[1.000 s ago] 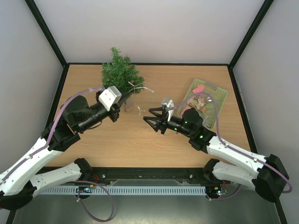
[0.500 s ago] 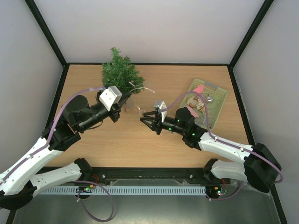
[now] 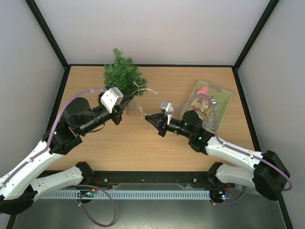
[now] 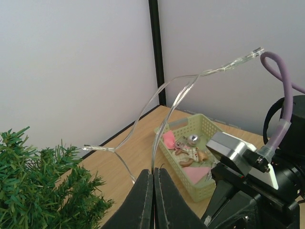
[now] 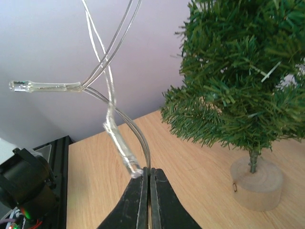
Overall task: Decorate the small christmas tree
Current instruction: Wrap the decoration item around the Christmas tree.
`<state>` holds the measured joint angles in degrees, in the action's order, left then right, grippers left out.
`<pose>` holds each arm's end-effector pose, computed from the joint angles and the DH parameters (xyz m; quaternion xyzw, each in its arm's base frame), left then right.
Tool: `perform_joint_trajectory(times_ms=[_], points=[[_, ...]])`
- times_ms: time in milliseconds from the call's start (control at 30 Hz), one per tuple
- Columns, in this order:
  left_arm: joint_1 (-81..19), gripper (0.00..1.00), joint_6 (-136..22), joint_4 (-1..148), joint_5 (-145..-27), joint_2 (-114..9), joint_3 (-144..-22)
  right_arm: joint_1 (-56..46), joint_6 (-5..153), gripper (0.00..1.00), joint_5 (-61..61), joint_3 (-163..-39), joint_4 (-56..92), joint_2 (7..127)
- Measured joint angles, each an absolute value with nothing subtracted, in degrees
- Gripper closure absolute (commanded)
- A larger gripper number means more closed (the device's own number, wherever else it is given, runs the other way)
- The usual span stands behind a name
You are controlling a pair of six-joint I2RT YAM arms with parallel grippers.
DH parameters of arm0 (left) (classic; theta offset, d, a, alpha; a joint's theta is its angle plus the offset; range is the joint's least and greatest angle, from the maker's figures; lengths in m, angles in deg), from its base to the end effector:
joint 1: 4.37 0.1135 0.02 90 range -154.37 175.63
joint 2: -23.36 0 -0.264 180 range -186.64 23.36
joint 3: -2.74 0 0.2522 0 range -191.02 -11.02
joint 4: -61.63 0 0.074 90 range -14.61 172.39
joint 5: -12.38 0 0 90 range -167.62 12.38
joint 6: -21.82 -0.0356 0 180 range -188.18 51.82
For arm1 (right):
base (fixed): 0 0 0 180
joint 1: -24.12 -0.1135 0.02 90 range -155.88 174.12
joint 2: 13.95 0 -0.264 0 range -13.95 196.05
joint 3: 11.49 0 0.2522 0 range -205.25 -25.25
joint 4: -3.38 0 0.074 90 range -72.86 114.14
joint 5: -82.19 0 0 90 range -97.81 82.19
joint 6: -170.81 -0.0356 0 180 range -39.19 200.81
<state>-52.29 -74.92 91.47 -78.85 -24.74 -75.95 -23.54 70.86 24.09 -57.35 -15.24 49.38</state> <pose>0.1136 -0.1270 0.4398 0.3293 0.6205 -0.2573 0.6636 0.1520 0.1947 0.2758 -0.4032 0.5735 0.4994 0.5090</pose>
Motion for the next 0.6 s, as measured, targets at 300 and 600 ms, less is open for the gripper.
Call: perform_joint_trajectory(times_ms=[300,600], points=[[-52.29,0.98,-72.89,90.42,-79.62,-24.56,-75.95,-23.54,71.27,0.76,24.27,-57.32,-15.92,48.75],[-52.29,0.98,-71.56,88.80,-80.49,-24.32,-75.95,-23.54,71.21,0.70,25.45,-57.32,-16.23,49.30]])
